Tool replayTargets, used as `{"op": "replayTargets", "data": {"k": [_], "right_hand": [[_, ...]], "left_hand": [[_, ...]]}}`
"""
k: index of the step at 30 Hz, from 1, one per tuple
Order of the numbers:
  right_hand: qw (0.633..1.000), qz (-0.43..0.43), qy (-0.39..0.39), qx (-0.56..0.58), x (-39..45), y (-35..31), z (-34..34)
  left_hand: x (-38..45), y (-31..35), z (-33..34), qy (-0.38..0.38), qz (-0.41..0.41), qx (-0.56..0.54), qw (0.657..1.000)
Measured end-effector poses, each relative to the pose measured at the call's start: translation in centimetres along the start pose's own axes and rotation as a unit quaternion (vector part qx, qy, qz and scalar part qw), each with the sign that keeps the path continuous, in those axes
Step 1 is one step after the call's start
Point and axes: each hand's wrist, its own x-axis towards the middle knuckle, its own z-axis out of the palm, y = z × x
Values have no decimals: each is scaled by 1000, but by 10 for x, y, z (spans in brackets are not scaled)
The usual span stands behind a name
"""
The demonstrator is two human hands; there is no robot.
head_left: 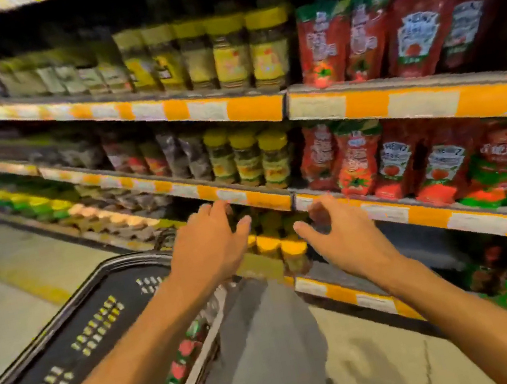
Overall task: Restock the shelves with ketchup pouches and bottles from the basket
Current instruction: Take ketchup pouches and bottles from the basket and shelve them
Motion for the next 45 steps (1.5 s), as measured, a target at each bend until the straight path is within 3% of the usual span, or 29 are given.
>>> {"op": "replayTargets", "data": {"k": [5, 12, 20, 25, 32, 40, 45], "right_hand": [[994, -92, -57, -20, 21, -77, 58], [960, -177, -196, -89, 34, -142, 161], [906, -196, -342, -157, 34, -154, 285], [873, -170, -414, -192, 39, -126, 342], [865, -106, -447, -203, 56, -85, 396], [883, -59, -436, -162, 82, -62, 440], [879, -64, -439, -177, 88, -52, 470]], "left_hand": [[-45, -104, -37, 15, -125, 21, 992], [-128, -223, -33, 4, -318, -4, 948], [-197, -303, 38, -70, -510, -124, 849], [-220, -322, 94, -50, -605, -201, 769], [-228, -344, 154, -23, -703, -228, 673], [-218, -362, 190, -60, -749, -171, 637], [-218, -367, 198, -87, -736, -90, 665]]}}
